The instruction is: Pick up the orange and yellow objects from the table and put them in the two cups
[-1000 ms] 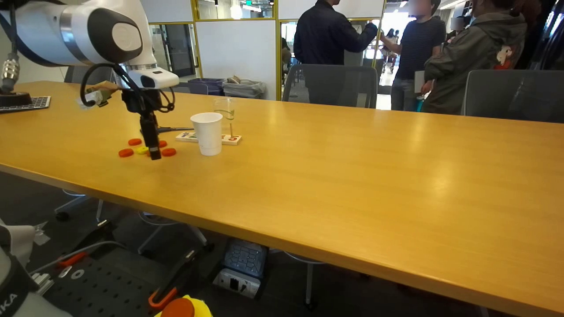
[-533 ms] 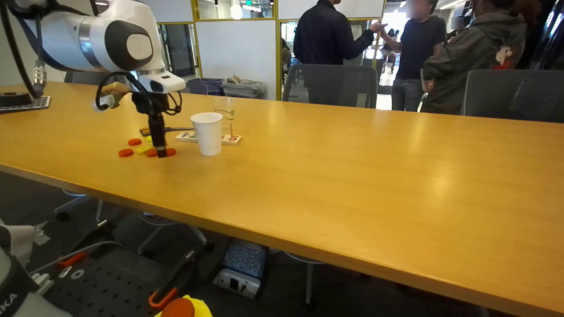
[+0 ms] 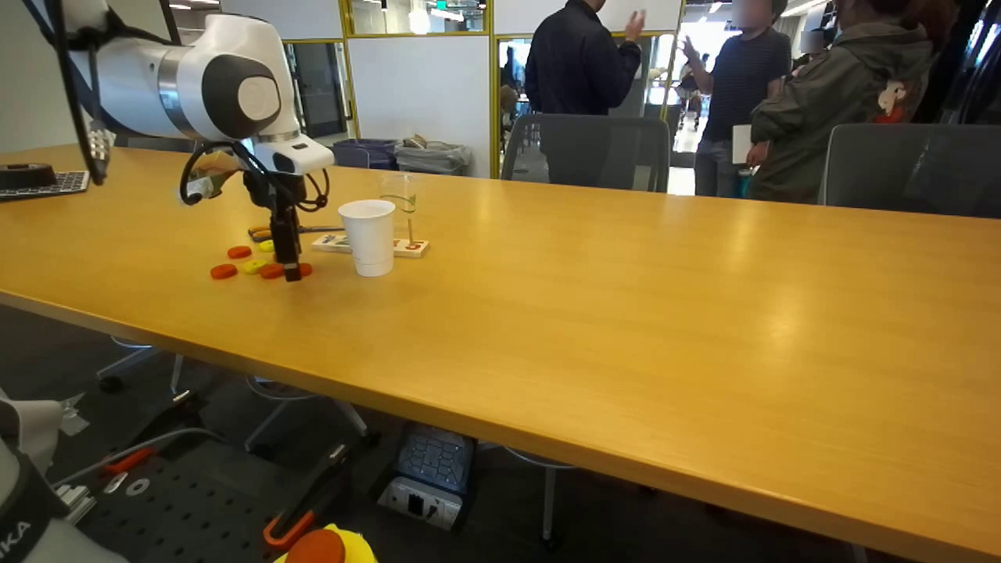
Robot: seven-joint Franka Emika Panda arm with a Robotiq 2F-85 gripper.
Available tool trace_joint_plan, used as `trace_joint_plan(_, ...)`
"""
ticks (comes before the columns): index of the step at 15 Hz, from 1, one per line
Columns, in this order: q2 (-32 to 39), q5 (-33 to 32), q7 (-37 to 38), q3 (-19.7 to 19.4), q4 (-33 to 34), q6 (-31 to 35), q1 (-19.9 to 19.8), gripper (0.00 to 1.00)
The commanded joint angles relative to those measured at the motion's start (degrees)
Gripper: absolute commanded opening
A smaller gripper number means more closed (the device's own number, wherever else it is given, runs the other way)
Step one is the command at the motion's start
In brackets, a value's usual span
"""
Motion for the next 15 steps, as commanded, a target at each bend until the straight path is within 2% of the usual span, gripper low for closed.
trace_joint_plan(1, 2.3, -2.0, 2.2, -2.5, 1.9, 2.6, 2.2, 1.00)
trace_joint_plan(6, 3.7, -3.6, 3.3, -4.9, 2.9, 3.2, 3.8, 1.00)
trace_joint_plan(11, 3.6, -9.7, 6.5, -7.2, 3.8, -1.1, 6.1, 1.00)
trace_joint_plan(15, 3.2, -9.9, 6.3, -6.2, 3.9, -2.9, 6.5, 1.00)
